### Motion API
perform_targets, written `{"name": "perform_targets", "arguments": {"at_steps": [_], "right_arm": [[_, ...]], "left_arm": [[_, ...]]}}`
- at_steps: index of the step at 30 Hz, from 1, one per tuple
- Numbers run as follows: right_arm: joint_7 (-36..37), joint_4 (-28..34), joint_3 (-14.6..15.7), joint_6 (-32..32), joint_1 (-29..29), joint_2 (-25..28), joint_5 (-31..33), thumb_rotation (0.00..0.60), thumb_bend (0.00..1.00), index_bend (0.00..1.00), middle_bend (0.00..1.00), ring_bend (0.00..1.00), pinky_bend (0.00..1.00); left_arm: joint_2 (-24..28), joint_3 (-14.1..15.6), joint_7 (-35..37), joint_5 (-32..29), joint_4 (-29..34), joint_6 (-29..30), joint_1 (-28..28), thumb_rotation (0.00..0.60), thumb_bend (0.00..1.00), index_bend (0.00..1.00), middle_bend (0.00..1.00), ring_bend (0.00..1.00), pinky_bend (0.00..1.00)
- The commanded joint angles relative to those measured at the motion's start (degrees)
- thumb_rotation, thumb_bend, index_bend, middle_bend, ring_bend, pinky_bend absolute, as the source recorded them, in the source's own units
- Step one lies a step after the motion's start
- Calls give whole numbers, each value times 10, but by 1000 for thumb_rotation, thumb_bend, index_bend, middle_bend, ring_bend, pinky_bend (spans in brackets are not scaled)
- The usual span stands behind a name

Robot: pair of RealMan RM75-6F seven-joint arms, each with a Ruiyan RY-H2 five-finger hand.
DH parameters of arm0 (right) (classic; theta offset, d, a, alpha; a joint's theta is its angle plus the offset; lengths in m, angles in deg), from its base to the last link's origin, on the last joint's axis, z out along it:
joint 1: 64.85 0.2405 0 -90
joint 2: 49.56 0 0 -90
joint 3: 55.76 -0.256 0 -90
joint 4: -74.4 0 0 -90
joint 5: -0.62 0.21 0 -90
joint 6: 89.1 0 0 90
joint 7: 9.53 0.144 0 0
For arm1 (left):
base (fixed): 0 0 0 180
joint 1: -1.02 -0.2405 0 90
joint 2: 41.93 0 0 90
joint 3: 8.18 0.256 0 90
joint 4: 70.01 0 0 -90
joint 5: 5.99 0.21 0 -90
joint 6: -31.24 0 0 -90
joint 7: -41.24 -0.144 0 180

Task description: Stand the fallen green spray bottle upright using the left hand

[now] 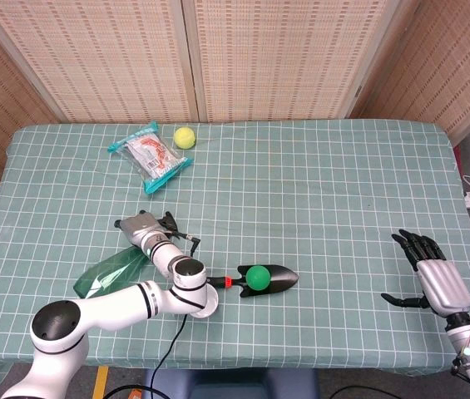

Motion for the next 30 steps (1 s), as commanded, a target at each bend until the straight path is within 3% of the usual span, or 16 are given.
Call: {"name": "perform_targets", "arguments": {"at_steps": [1,30], "right_arm": [[-1,1,0,0,0,0,0,600,0,0,0,0,0],[5,1,0,-1,1,2,-1,600,0,0,0,0,0]], "left_arm": [[-7,-5,-5,4,-8,-4,-9,600,195,95,229,177,102],[-46,-11,-27,67,-8,4,-62,600,213,169,277,224,115]]}}
